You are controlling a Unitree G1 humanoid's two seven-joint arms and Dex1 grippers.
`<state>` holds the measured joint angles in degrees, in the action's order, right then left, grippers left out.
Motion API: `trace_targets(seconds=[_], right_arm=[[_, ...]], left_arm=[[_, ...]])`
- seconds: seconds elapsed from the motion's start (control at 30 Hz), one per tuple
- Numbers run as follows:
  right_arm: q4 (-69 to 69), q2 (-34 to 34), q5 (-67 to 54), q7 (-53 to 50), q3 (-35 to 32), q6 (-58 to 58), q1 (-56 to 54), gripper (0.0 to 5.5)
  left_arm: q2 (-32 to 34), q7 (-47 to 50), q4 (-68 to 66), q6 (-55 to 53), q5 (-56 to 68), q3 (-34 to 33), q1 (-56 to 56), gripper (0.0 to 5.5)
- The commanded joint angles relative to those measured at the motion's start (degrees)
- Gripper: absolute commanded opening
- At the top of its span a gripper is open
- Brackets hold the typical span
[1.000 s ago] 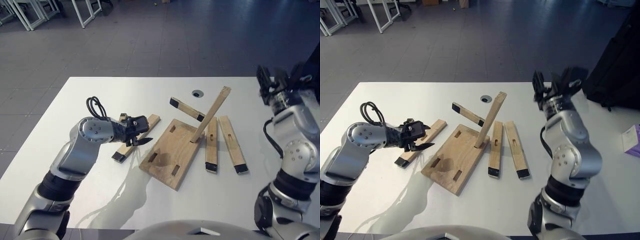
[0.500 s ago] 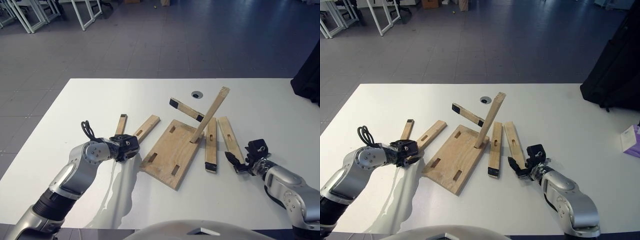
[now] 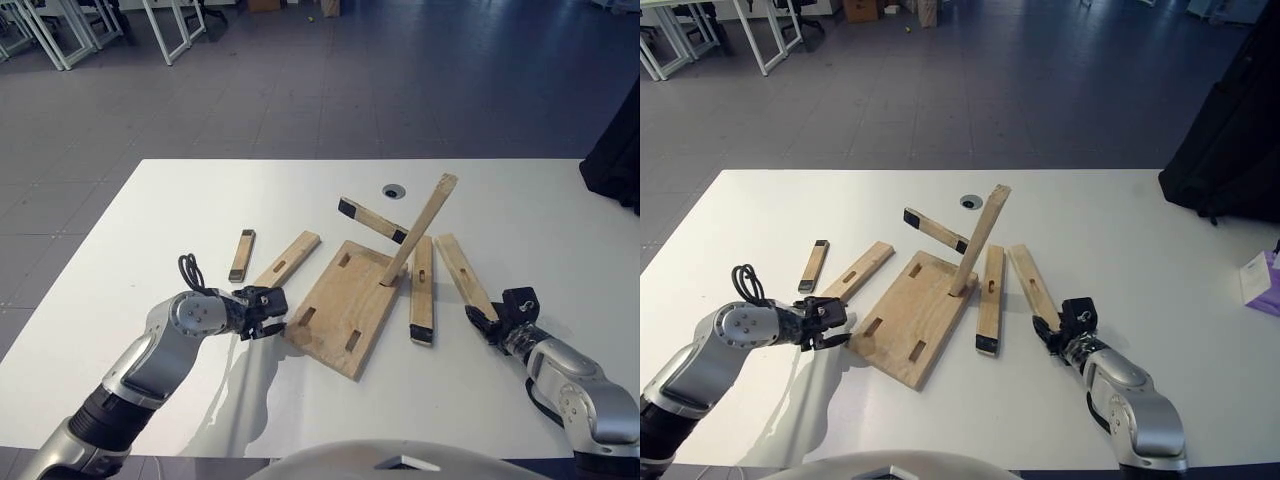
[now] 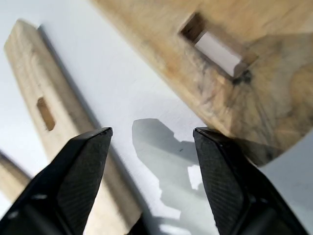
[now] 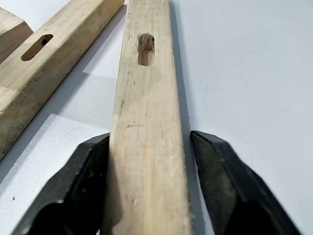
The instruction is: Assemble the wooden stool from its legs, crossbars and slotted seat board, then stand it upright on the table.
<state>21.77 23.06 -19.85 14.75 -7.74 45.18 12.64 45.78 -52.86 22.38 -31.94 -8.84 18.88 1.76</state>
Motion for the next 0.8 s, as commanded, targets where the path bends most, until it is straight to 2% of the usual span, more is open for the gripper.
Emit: trace_targets(seconds=[0.03,0.1,0.17,0.23,0.3,0.4,0.43,0.53,0.6,0.67,0.8], right_arm=[[-1.5,-0.4,-0.1,-1.7,-2.3,2.7,-4.0,2.02],[-0.8,-1.0,-1.0,-2.8,-4.6,2.8,-7.2,2.02],[0.5,-1.4,-1.7,-3.8,-6.2,3.2,-9.7,2.02],[1.8,-0.7,-2.9,-2.9,-7.5,3.3,-12.8,2.02],[4.7,0.2,-7.2,-0.2,-9.5,4.1,-15.8,2.02],[9.3,1.0,-19.7,5.3,-13.0,9.1,-19.3,2.02],[10.8,1.2,-27.3,6.9,-14.8,11.4,-20.7,2.02],[13.7,5.3,-52.5,10.7,-18.1,15.8,-23.8,2.02],[13.9,6.5,-59.9,11.1,-16.0,15.9,-24.8,2.02],[13.5,4.8,-62.6,10.2,-10.5,15.7,-26.5,2.02],[13.2,4.8,-64.4,9.4,-3.0,15.0,-29.0,2.02]], left_arm=[[-8.1,-0.8,7.9,-11.2,8.2,2.2,0.7,3.08],[-10.8,0.8,9.9,-14.9,9.9,2.6,2.1,3.08],[-10.0,1.8,9.8,-15.6,9.1,4.0,2.4,3.08],[-7.6,1.3,10.0,-16.0,10.5,1.8,1.9,3.08],[-5.8,-0.4,10.6,-17.0,14.7,-4.1,2.0,3.08],[-6.5,-1.5,10.7,-19.3,21.4,-10.7,4.4,3.08],[-8.3,-1.7,11.5,-21.1,25.8,-13.5,5.6,3.08],[-19.8,0.9,13.7,-31.2,49.4,-27.7,12.3,3.08],[-23.6,5.0,10.3,-33.8,66.8,-34.2,16.0,3.08],[-25.0,7.9,2.0,-35.8,78.2,-38.4,18.8,3.08],[-24.7,14.7,-5.0,-36.8,88.1,-38.2,21.3,3.08]])
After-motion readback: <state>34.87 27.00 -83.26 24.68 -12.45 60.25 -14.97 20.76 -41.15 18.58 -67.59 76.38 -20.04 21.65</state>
